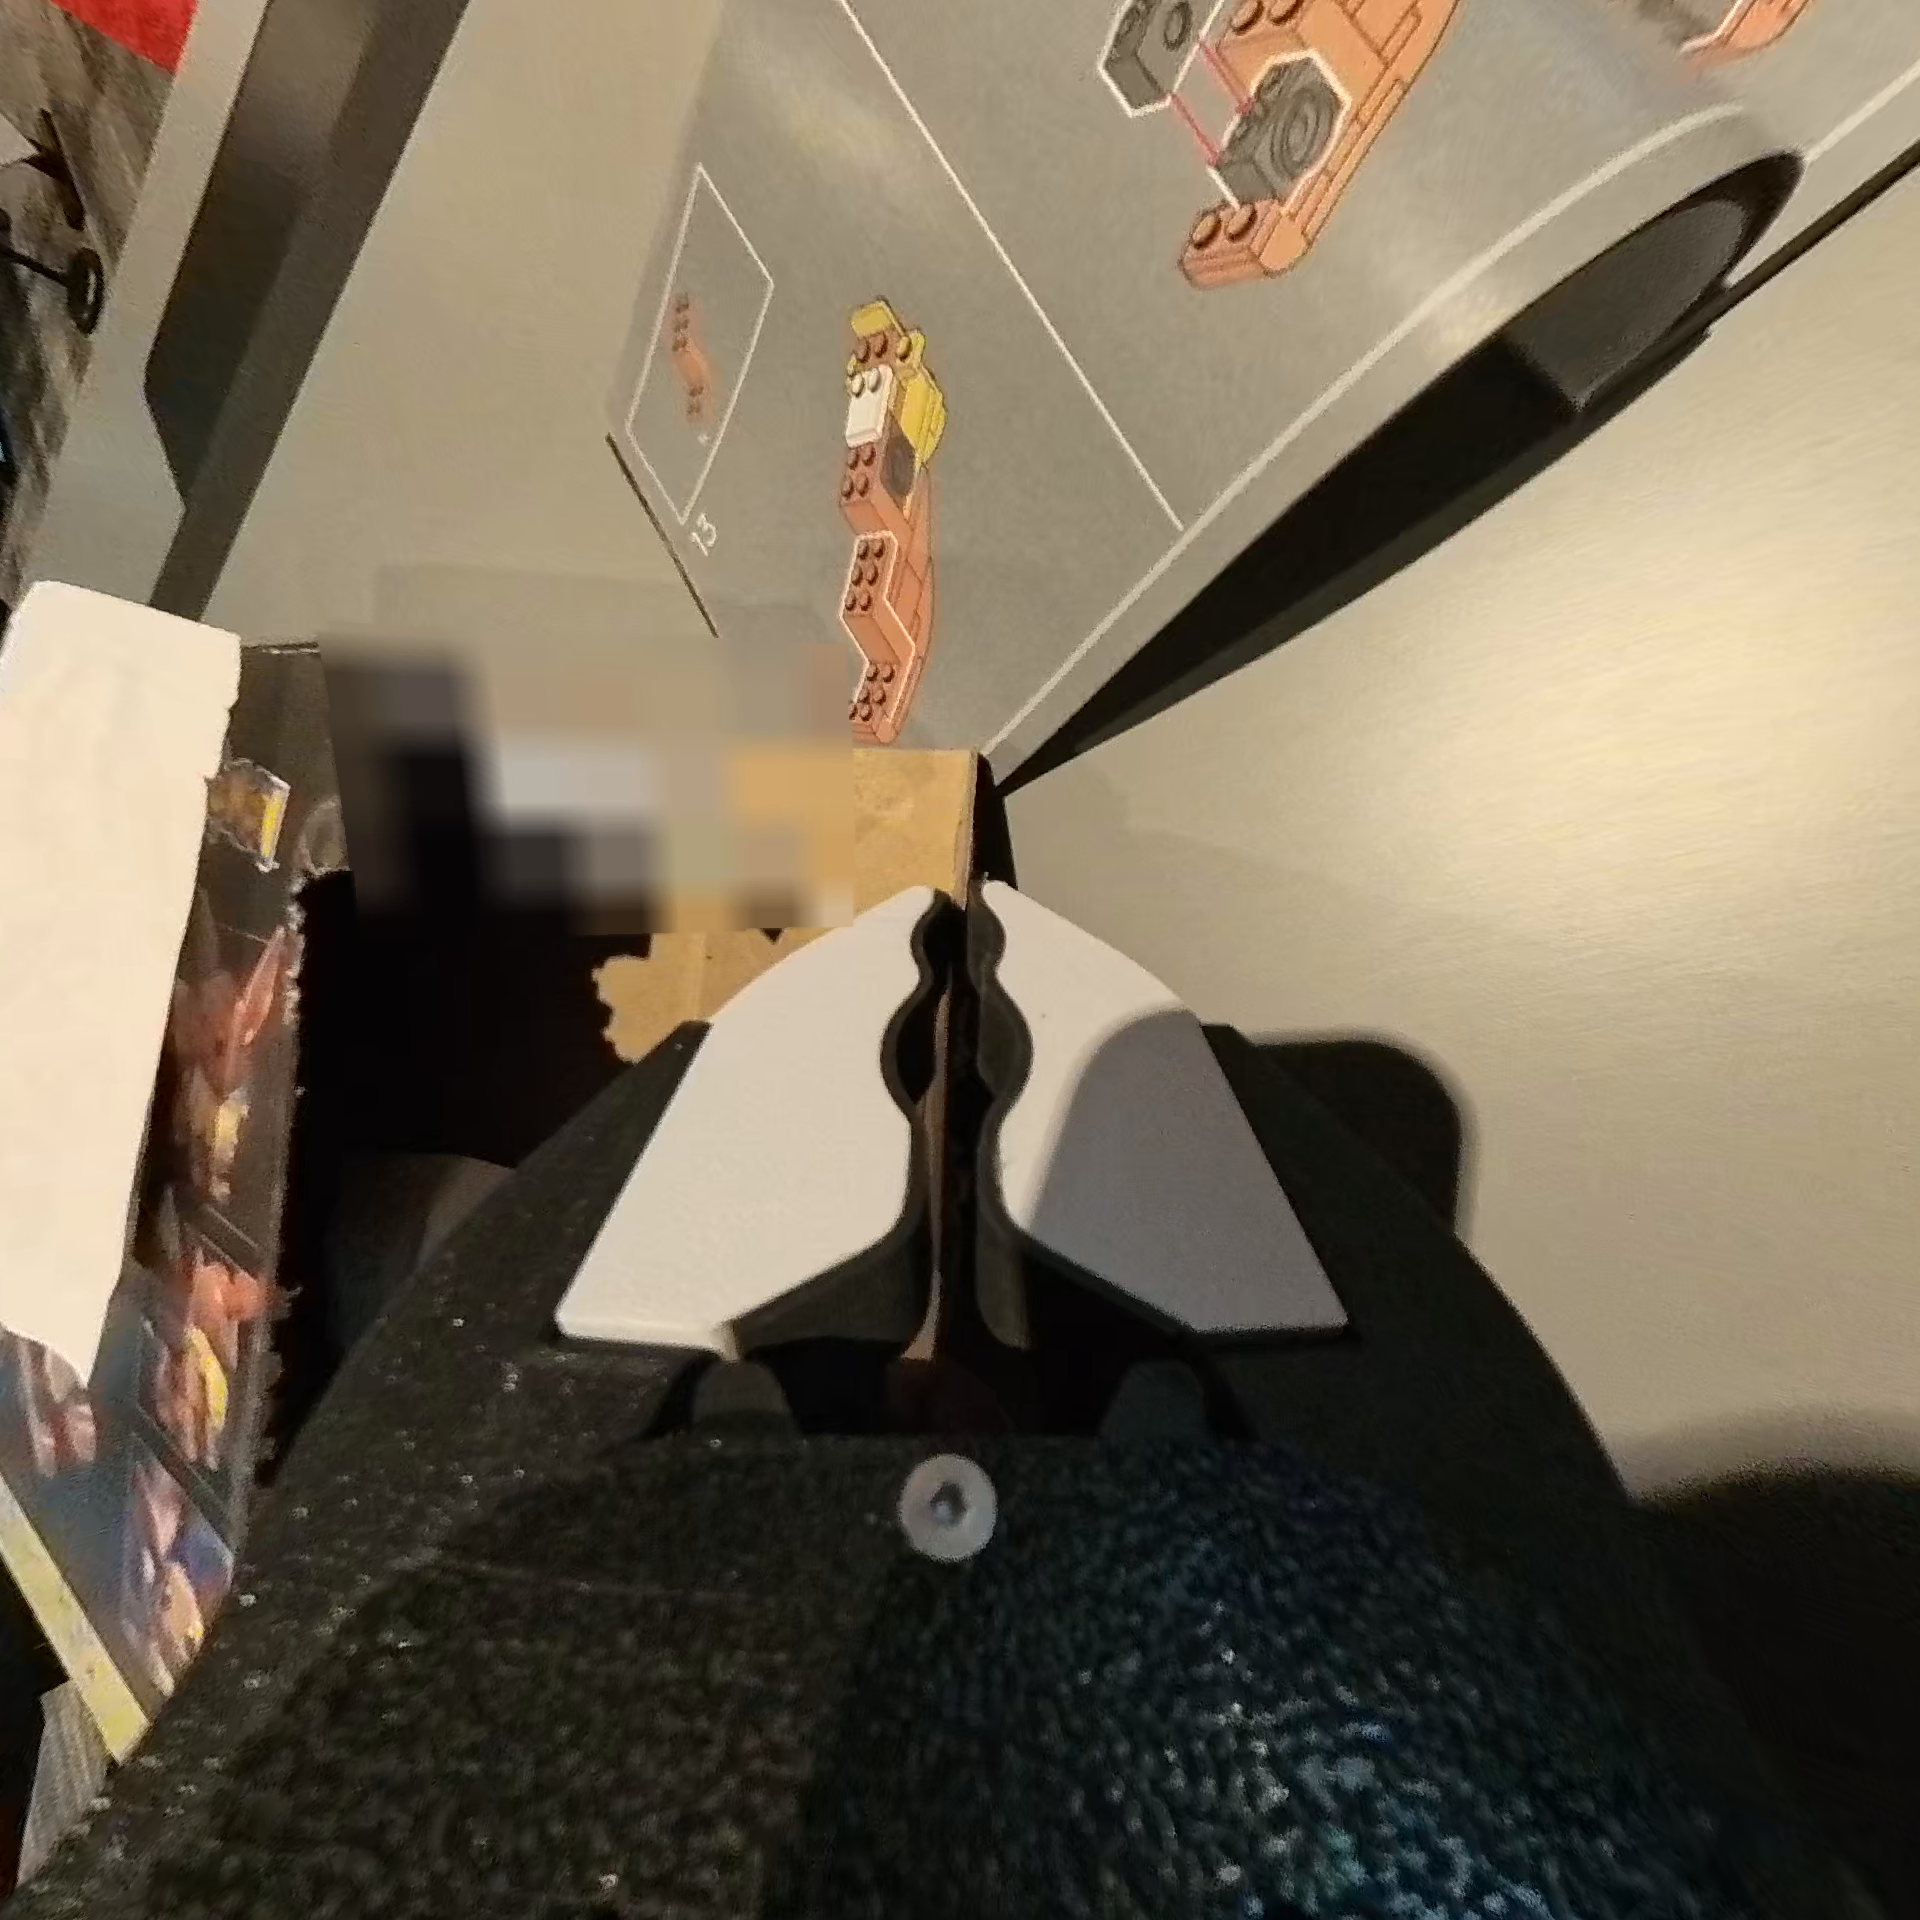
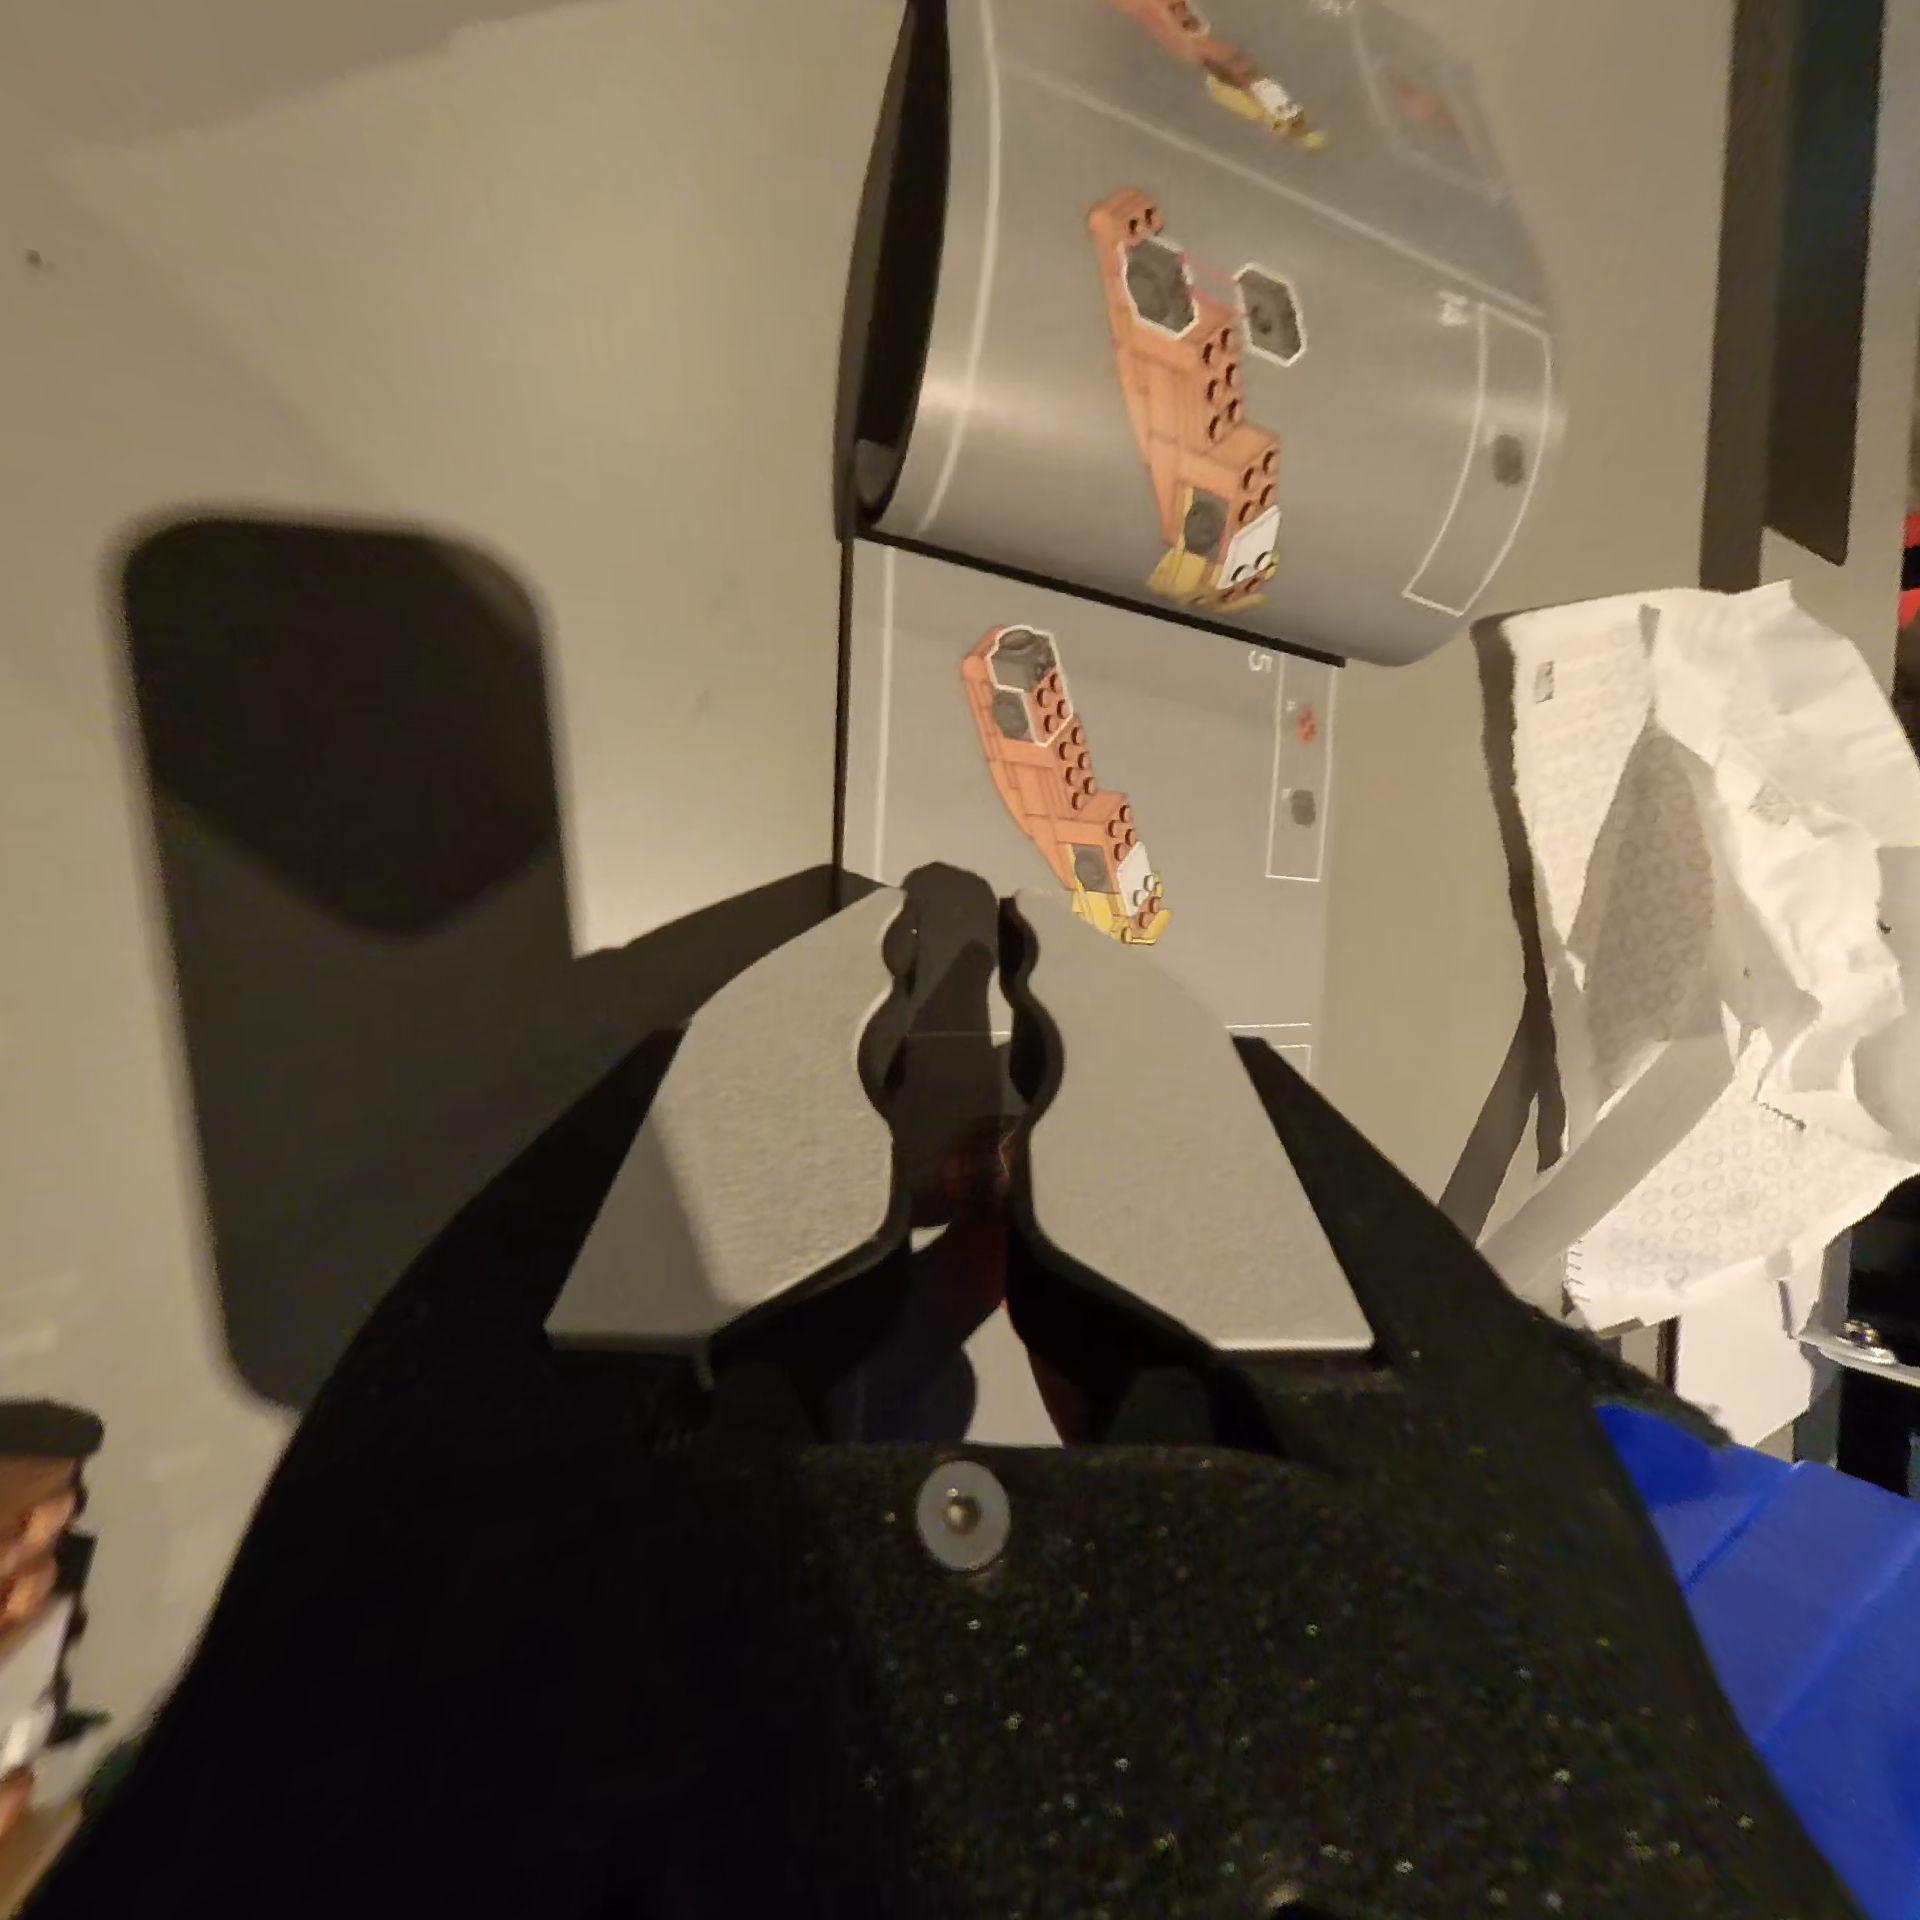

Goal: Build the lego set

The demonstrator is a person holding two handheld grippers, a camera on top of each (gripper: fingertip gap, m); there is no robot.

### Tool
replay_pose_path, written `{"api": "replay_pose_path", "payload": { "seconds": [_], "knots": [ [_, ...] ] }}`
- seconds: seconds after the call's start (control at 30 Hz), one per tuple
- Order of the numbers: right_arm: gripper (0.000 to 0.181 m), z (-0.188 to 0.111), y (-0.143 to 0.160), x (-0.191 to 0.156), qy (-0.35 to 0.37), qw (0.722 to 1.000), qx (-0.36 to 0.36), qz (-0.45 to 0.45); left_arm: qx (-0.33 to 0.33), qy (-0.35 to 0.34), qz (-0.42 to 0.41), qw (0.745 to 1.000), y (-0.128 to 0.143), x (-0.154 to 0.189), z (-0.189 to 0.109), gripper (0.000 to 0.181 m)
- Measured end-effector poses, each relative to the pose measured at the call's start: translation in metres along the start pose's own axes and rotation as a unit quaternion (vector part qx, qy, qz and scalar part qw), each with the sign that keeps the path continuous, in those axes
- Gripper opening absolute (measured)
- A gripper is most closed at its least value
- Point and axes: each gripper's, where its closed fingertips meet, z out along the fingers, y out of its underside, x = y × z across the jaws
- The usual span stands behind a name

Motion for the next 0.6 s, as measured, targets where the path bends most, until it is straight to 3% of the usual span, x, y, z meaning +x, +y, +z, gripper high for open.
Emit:
{"api": "replay_pose_path", "payload": {
  "seconds": [0.2,0.33,0.6],
  "knots": [
    [0.015,-0.007,0.02,0.007,-0.018,1.0,-0.023,0.01,0.008,0.017,-0.002,1.0,-0.01,0.015,-0.004,0.002],
    [0.027,-0.008,0.02,0.013,-0.013,1.0,-0.026,0.01,0.014,0.021,-0.004,1.0,-0.014,0.018,-0.002,0.002],
    [0.033,0.0,-0.039,0.04,0.008,0.994,0.089,0.062,0.024,0.028,-0.012,0.999,-0.016,0.017,-0.003,0.002]
  ]
}}
